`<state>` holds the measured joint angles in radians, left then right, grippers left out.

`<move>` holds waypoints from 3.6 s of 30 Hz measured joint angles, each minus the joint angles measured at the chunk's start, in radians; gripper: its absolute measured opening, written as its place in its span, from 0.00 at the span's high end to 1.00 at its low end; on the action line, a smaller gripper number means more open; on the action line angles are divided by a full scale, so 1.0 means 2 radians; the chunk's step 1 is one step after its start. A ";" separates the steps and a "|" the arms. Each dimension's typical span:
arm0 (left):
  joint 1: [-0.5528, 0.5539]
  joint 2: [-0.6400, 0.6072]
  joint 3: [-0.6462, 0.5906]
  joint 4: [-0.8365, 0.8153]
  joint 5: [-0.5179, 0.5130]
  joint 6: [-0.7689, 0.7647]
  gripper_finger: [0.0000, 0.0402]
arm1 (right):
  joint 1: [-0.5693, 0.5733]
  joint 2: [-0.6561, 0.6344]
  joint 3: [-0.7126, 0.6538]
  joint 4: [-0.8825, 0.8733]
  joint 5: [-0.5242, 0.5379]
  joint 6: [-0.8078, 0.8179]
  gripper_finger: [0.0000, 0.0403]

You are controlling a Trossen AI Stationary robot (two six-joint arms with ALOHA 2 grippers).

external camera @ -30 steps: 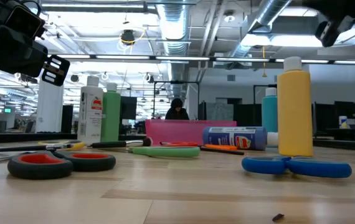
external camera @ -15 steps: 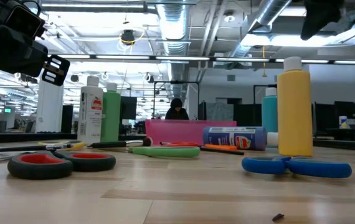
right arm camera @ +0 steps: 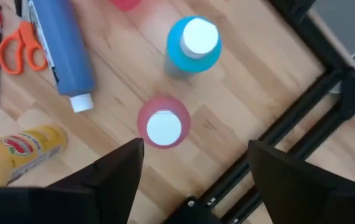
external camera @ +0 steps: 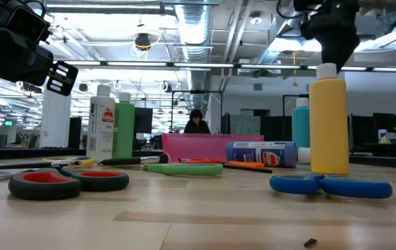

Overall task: Pick & Place Paint Supplies
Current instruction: Put the pink paint bottle into the orange bin

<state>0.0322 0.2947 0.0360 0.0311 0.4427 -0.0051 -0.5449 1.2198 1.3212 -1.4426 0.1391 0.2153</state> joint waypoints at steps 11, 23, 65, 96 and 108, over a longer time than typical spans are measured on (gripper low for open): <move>0.000 0.000 0.000 0.000 0.000 0.000 1.00 | -0.007 0.005 -0.058 0.056 -0.022 -0.003 0.29; 0.000 0.000 0.000 0.000 0.000 0.000 1.00 | -0.017 0.015 -0.098 0.087 -0.032 -0.011 0.29; 0.000 0.001 0.000 0.000 0.000 0.000 1.00 | -0.029 0.023 -0.098 0.086 -0.070 -0.034 0.54; 0.000 0.001 0.000 0.000 0.000 0.000 1.00 | -0.029 0.021 -0.118 0.100 -0.067 -0.035 0.72; 0.000 0.001 0.000 0.000 0.000 0.000 1.00 | -0.027 0.013 -0.097 0.062 -0.040 -0.039 0.72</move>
<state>0.0322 0.2958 0.0360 0.0311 0.4427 -0.0051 -0.5996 1.2463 1.1271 -1.3176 0.0600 0.1372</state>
